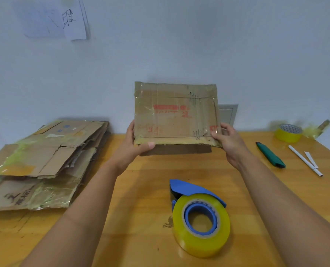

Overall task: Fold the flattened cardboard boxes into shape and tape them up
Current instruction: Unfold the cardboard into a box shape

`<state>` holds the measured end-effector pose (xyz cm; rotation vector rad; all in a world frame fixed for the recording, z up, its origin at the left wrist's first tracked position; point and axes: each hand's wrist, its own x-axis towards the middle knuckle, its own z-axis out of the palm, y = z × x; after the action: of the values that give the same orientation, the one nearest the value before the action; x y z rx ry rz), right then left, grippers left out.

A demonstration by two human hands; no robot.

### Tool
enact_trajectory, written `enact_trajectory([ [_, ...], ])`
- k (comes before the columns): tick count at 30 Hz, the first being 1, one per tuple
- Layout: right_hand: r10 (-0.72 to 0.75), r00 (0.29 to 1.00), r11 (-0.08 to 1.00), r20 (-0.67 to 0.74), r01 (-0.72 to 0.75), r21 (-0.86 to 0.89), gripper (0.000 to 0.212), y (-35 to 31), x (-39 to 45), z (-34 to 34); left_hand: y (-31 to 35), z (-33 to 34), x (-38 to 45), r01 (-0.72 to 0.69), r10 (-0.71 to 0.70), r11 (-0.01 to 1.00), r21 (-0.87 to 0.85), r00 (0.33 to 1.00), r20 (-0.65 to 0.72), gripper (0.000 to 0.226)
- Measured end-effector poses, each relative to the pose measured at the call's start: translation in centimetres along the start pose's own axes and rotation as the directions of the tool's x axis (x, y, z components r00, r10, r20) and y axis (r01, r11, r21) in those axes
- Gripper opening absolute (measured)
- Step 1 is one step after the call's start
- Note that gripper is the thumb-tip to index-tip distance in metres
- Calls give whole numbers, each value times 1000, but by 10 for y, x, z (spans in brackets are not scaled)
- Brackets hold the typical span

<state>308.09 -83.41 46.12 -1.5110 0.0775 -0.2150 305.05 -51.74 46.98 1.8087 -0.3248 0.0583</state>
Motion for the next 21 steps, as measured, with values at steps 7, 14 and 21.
enact_trajectory([
  [7,-38,998,989,47,44,-139,48,22,3,2,3,0,2,21,-27,983,-185,999,-26,100],
  [14,144,989,982,42,-138,-130,28,37,7,5,-3,13,5,80,-114,983,-168,973,-199,61],
  [21,182,983,983,38,-182,-3,50,35,11,15,-10,19,12,35,-49,997,-69,978,-201,76],
])
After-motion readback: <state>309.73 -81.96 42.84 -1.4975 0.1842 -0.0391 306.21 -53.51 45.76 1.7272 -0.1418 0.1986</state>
